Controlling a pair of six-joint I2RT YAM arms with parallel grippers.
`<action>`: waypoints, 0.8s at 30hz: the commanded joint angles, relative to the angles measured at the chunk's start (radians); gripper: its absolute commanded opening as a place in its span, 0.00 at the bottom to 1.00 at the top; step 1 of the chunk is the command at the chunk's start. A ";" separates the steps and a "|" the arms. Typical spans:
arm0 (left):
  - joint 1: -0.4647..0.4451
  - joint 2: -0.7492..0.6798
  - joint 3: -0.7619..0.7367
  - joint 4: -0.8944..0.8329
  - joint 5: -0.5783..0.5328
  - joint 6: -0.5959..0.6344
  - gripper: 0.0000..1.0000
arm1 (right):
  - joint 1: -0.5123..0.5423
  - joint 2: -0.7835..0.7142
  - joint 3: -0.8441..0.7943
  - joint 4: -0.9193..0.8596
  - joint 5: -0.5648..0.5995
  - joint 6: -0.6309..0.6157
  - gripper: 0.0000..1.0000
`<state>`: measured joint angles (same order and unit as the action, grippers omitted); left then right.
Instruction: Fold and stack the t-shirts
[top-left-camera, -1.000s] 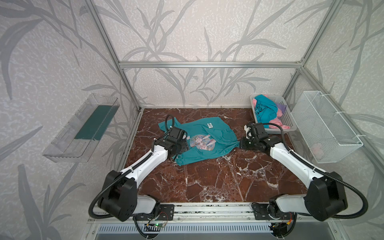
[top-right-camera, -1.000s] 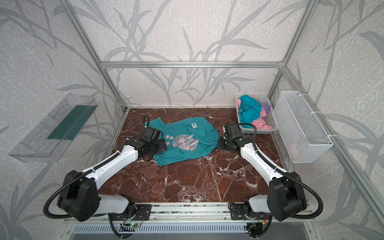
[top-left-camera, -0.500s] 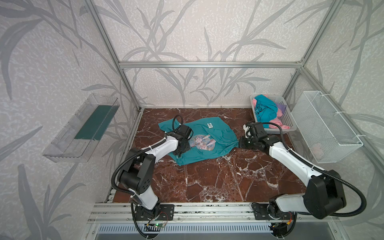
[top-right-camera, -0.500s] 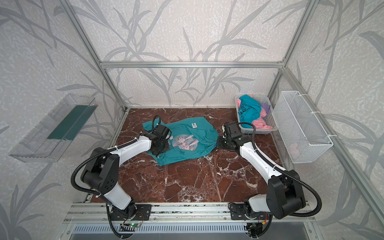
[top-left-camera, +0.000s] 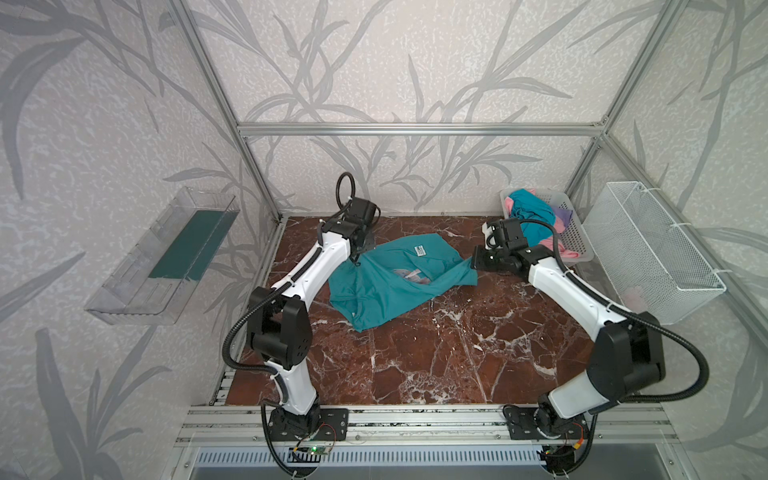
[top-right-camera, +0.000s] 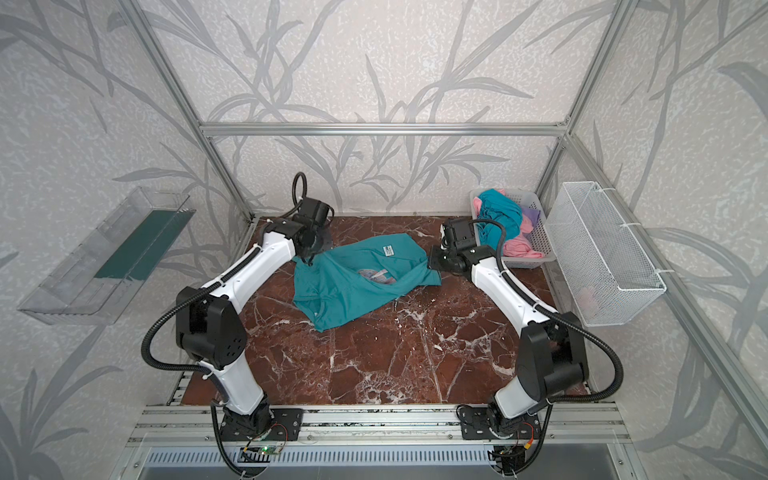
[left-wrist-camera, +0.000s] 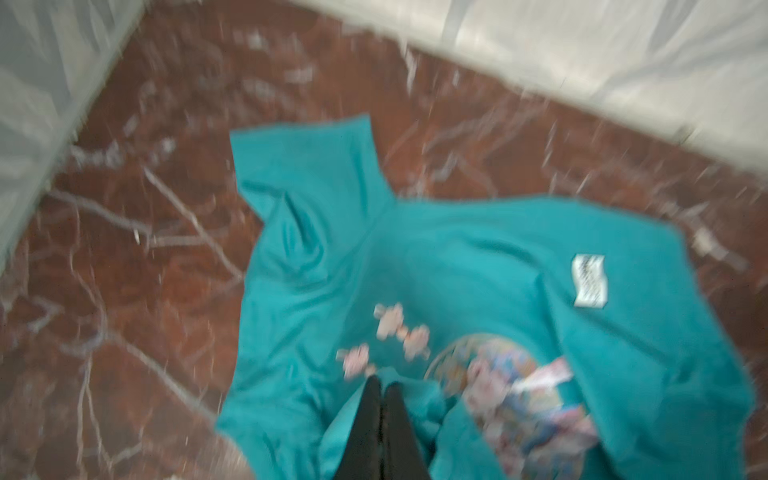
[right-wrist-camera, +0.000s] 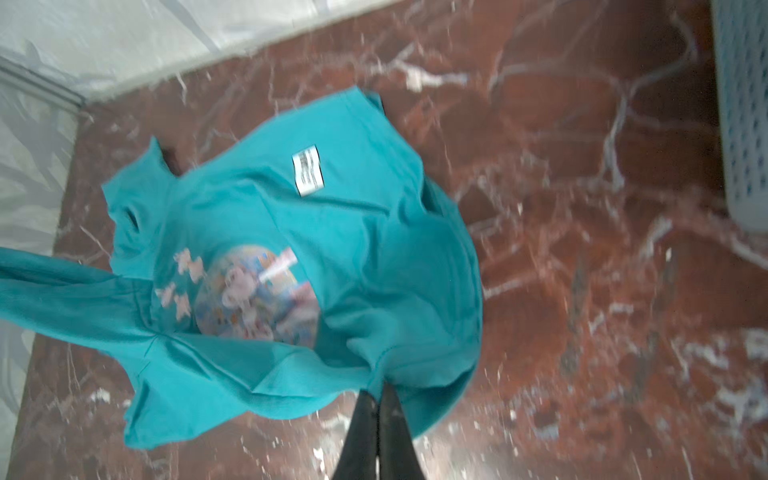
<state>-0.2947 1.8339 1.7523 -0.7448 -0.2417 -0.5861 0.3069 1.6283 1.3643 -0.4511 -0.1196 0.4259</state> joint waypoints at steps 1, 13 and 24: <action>0.046 0.053 0.255 -0.084 0.011 0.069 0.00 | -0.017 0.113 0.240 0.003 -0.002 -0.030 0.00; 0.139 0.108 1.000 -0.148 0.067 0.189 0.00 | -0.038 0.429 1.221 -0.224 -0.023 -0.155 0.00; 0.138 -0.683 -0.151 0.200 0.030 0.181 0.00 | -0.036 -0.335 -0.081 0.236 0.059 -0.094 0.00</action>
<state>-0.1593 1.2610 1.7935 -0.5987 -0.1856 -0.3866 0.2733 1.4174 1.5269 -0.3424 -0.1104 0.2813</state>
